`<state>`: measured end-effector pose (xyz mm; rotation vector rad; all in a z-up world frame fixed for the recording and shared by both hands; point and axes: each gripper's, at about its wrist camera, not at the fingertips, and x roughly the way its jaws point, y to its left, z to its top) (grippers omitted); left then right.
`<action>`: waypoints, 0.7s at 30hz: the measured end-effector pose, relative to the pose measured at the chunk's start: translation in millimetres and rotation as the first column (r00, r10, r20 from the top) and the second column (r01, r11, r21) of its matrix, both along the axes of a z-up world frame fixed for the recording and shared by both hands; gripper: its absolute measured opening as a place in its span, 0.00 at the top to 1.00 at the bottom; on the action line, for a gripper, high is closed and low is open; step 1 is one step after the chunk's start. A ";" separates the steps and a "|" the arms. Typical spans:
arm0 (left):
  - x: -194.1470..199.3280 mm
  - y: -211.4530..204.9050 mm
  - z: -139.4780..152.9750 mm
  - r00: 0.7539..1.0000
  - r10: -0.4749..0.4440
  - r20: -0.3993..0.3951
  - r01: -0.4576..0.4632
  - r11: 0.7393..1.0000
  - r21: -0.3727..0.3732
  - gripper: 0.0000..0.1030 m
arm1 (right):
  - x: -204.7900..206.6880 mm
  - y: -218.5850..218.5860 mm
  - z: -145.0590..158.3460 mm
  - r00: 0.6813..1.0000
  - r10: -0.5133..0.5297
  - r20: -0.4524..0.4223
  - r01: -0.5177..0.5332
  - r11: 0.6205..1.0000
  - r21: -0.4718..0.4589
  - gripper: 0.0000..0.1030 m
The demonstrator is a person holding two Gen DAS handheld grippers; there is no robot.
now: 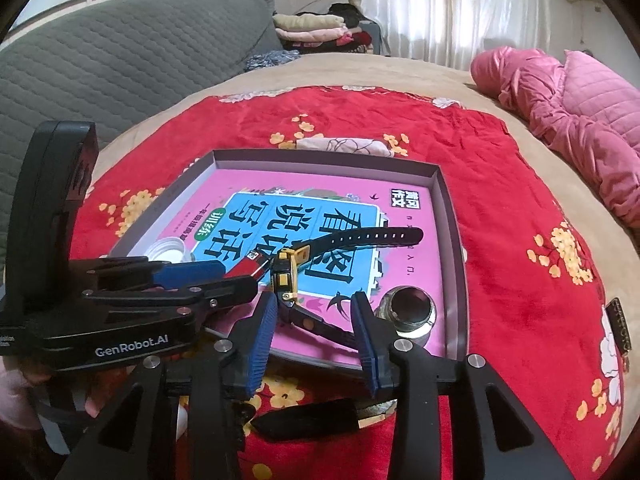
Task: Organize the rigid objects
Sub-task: 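Lower the lighter into the box with the left tool while the right tool lowers the watch beside it, then open both tools and withdraw them from the box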
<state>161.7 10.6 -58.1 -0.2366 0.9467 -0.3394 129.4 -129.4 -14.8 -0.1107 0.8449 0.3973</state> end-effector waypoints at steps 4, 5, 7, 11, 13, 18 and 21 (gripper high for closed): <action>-2.6 2.2 2.6 1.000 0.005 0.006 -0.005 1.000 -0.001 0.56 | -2.3 -2.2 2.4 1.000 -0.005 0.004 0.006 1.000 -0.004 0.61; -3.6 2.3 3.1 1.000 0.006 0.008 -0.006 1.000 0.000 0.56 | -2.6 -2.8 3.3 1.000 -0.006 0.006 0.007 1.000 -0.003 0.61; -4.6 2.1 3.8 1.000 0.006 0.012 -0.006 1.000 0.004 0.56 | -3.0 -3.1 5.5 1.000 -0.008 0.008 0.008 1.000 -0.005 0.61; -7.8 1.8 6.7 1.000 0.004 0.020 -0.004 1.000 0.012 0.56 | -5.8 -4.0 7.8 1.000 -0.010 0.014 0.010 1.000 -0.011 0.59; -10.2 1.7 8.8 1.000 0.002 0.027 -0.003 1.000 0.017 0.55 | -6.3 -4.5 8.3 1.000 -0.012 0.016 0.012 1.000 -0.010 0.55; -17.4 3.9 14.6 0.999 -0.003 0.041 0.002 1.000 0.021 0.49 | -9.5 -6.9 9.4 1.000 -0.014 0.018 0.015 1.000 -0.012 0.53; -22.4 6.3 20.2 0.999 0.001 0.054 -0.003 1.000 0.027 0.48 | -12.5 -6.9 10.2 1.000 -0.017 0.019 0.018 1.000 -0.012 0.53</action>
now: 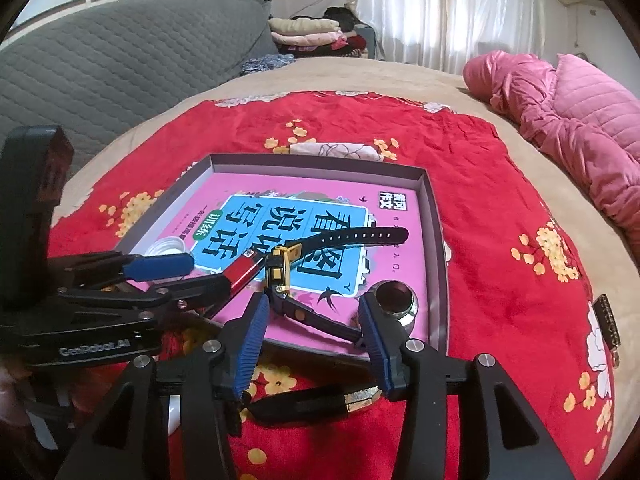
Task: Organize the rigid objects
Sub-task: 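Open both tools and withdraw them from the box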
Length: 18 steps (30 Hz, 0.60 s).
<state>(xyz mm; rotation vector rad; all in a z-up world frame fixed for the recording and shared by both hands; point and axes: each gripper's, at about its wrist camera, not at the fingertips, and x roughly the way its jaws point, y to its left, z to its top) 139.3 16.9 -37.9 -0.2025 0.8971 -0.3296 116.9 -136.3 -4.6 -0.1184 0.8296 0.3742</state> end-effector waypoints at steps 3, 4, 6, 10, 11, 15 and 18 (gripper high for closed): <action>-4.8 4.7 5.6 1.000 0.014 0.009 -0.014 1.000 0.001 0.47 | -1.5 -0.4 1.3 1.000 -0.001 0.006 0.001 1.000 -0.003 0.53; -6.6 6.5 7.4 1.000 0.020 0.012 -0.020 1.000 0.002 0.46 | -2.2 -0.8 1.9 1.000 -0.002 0.008 0.002 1.000 -0.004 0.53; -9.6 10.2 10.4 0.999 0.034 0.014 -0.034 0.999 0.012 0.43 | -2.9 -2.2 3.9 1.000 -0.007 0.010 0.007 1.000 0.001 0.52; -13.9 17.3 13.5 0.998 0.056 0.017 -0.057 0.998 0.021 0.41 | -5.5 -4.9 8.3 1.000 -0.011 0.018 0.011 1.000 0.007 0.52; -14.9 19.2 14.2 0.998 0.063 0.017 -0.063 0.998 0.023 0.41 | -6.4 -5.7 9.1 1.000 -0.013 0.020 0.012 1.000 0.008 0.51; -20.3 26.2 18.4 0.996 0.087 0.020 -0.088 0.995 0.036 0.41 | -9.2 -7.3 11.0 1.000 -0.013 0.023 0.013 1.000 0.009 0.47; -23.7 31.6 21.0 0.994 0.104 0.024 -0.105 0.994 0.035 0.41 | -10.5 -10.7 12.3 0.999 -0.018 0.027 0.018 1.000 0.018 0.46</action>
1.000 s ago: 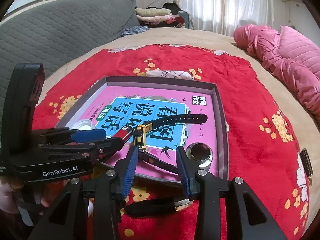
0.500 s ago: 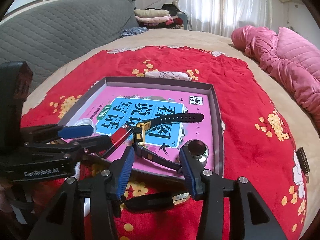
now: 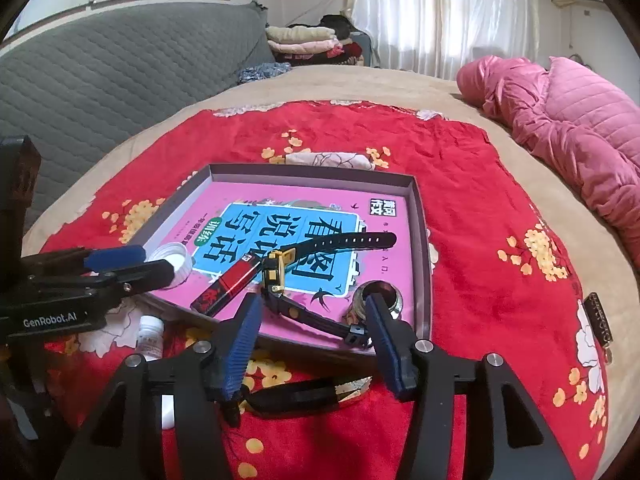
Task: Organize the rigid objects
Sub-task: 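Open both tools and withdraw them from the box, then move the left tool toward the white earbuds case while the right tool approaches the black pen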
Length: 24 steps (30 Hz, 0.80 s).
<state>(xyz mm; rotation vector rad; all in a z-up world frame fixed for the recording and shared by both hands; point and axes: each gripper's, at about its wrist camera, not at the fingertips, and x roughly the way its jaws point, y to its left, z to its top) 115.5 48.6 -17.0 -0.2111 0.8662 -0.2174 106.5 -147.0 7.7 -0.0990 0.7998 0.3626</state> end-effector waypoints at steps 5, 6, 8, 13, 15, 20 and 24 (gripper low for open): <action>-4.0 7.2 1.9 1.000 0.025 -0.002 -0.025 1.000 0.001 0.41 | -2.0 -2.9 2.0 1.000 -0.003 0.002 0.003 1.000 0.008 0.45; -4.8 8.2 2.3 1.000 0.031 -0.002 -0.031 1.000 0.005 0.41 | -2.6 -3.4 2.8 1.000 -0.003 0.005 0.003 1.000 0.008 0.45; -6.2 9.8 3.5 0.999 0.042 -0.002 -0.042 0.999 0.014 0.41 | -3.2 -4.1 4.1 1.000 -0.001 0.006 0.001 1.000 0.013 0.45; -9.7 12.2 5.6 0.999 0.054 -0.003 -0.054 0.998 0.023 0.40 | -4.8 -4.6 6.5 1.000 -0.008 0.010 0.008 1.000 0.015 0.45; -11.7 13.7 7.2 0.998 0.056 -0.002 -0.056 0.998 0.016 0.40 | -5.2 -5.6 8.3 1.000 -0.014 0.011 0.013 1.000 0.018 0.44; -16.3 18.6 11.7 0.997 0.077 0.006 -0.077 0.997 0.017 0.40 | -7.4 -9.1 12.3 1.000 -0.025 0.018 0.025 0.999 0.028 0.37; -20.8 20.6 13.7 0.997 0.082 0.007 -0.082 0.996 0.017 0.40 | -9.1 -12.0 15.0 0.999 -0.029 0.022 0.028 0.999 0.031 0.36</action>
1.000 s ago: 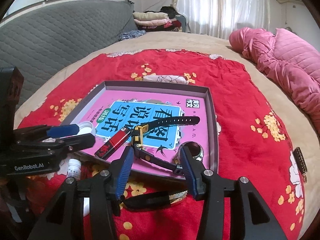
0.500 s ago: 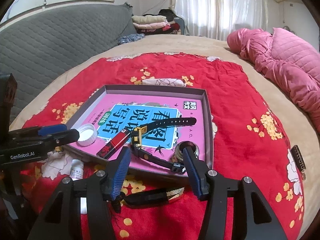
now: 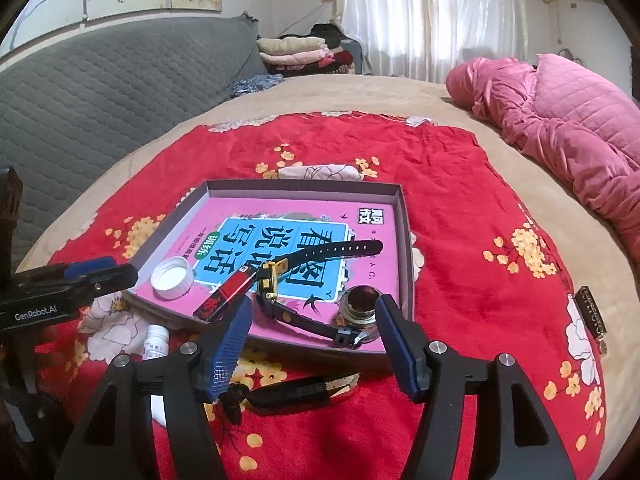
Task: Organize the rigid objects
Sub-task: 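Move the left tool toward the white earbuds case while the right tool approaches the black pen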
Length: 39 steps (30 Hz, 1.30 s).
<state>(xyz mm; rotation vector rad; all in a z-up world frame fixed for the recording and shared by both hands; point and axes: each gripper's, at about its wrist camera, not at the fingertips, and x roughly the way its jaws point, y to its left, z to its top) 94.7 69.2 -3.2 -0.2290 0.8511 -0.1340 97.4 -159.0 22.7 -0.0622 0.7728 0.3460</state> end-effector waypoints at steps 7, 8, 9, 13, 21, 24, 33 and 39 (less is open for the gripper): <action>-5.7 -6.0 4.0 1.000 -0.026 0.009 0.025 0.999 0.020 0.40 | -5.2 -4.4 4.2 1.000 -0.005 0.007 0.005 1.000 0.011 0.36; -6.9 -7.6 4.7 0.999 -0.030 0.011 0.030 0.999 0.029 0.40 | -6.1 -5.4 5.0 1.000 -0.007 0.008 0.007 1.000 0.016 0.36; -7.9 -8.7 5.2 0.999 -0.032 0.011 0.031 0.999 0.034 0.40 | -6.7 -6.6 5.8 1.000 -0.010 0.009 0.009 1.000 0.018 0.35; -13.7 -11.6 7.0 0.999 -0.038 0.008 0.038 0.998 0.042 0.40 | -10.6 -10.8 9.2 1.000 -0.016 0.014 0.016 0.999 0.035 0.28; -24.9 -17.7 7.2 0.998 -0.056 -0.008 0.057 0.997 0.054 0.40 | -25.3 -15.5 8.3 1.000 -0.023 0.013 0.023 0.999 0.037 0.27; -29.8 -22.6 5.2 0.998 -0.065 -0.019 0.066 0.996 0.052 0.40 | -29.2 -15.0 6.7 1.000 -0.019 0.010 0.019 0.999 0.033 0.27; -43.0 -38.3 -0.7 0.992 -0.105 -0.066 0.109 0.992 0.060 0.40 | -41.3 -14.8 1.6 1.000 0.000 -0.004 0.000 1.000 0.017 0.27; -49.4 -38.9 -4.4 0.990 -0.104 -0.092 0.110 0.992 0.056 0.40 | -49.1 -17.8 0.0 1.000 -0.007 -0.021 0.007 1.000 0.028 0.27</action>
